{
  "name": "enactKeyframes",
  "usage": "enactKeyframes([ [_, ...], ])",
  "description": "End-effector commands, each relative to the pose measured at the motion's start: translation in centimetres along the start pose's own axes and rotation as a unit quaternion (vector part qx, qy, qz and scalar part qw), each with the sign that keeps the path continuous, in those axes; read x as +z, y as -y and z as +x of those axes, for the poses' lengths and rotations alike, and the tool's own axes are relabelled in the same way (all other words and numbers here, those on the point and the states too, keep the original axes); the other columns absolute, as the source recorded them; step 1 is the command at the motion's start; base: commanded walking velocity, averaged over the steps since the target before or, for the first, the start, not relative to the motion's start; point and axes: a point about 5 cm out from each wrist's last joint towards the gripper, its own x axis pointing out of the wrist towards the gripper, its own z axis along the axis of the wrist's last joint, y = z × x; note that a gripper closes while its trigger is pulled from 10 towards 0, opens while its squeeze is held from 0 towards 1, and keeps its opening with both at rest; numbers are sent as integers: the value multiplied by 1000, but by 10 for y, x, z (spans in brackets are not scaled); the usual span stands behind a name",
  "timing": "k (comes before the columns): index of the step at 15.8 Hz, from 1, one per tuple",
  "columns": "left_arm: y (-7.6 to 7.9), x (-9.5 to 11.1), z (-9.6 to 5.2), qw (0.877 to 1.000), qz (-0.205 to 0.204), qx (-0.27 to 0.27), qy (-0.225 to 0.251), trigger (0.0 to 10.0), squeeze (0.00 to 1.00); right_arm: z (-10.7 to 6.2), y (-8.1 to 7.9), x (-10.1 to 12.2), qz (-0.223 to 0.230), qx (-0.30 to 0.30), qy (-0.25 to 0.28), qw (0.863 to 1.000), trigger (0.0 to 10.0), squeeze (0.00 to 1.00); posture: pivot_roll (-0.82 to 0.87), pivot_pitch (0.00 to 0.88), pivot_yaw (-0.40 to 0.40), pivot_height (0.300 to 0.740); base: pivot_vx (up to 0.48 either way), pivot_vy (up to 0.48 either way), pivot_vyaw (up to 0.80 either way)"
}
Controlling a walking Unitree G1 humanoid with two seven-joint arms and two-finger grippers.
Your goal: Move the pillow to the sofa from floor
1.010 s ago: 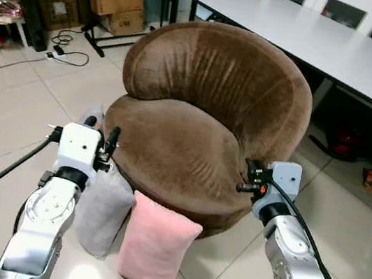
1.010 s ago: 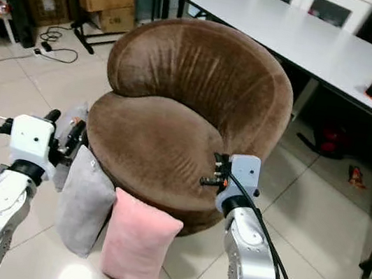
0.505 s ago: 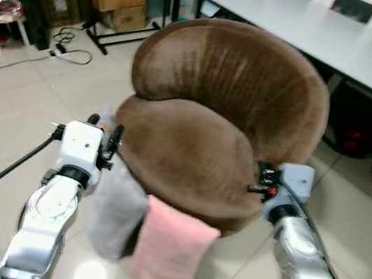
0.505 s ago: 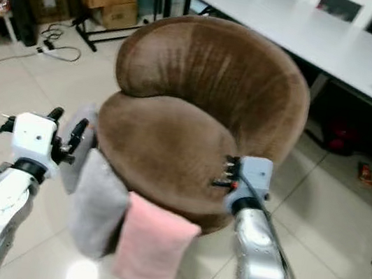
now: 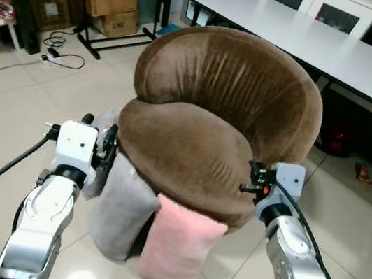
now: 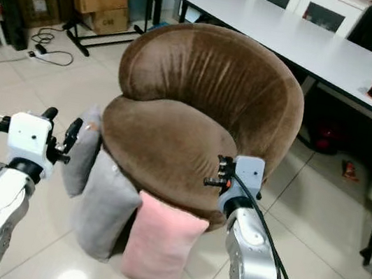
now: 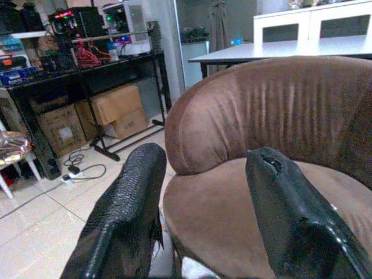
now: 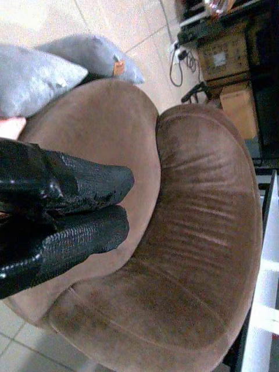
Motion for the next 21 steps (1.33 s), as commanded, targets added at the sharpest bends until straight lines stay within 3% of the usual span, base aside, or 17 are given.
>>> enactKeyframes([
  [1, 3, 1, 1, 1000, -3, -11, 1, 10000, 0, 2, 3, 0, 3, -5, -5, 1000, 10000, 0, -64, 0, -50, 740, 0, 0, 0],
  [13, 0, -2, -1, 1000, -10, 0, -1, 10000, 0, 3, 4, 0, -7, -5, -8, 1000, 10000, 0, -56, 0, -63, 740, 0, 0, 0],
  [21, 1, -3, -2, 1000, -13, -2, -1, 10000, 0, 4, 3, 0, -12, 2, -11, 1000, 10000, 0, -53, 0, -67, 740, 282, 0, 0],
])
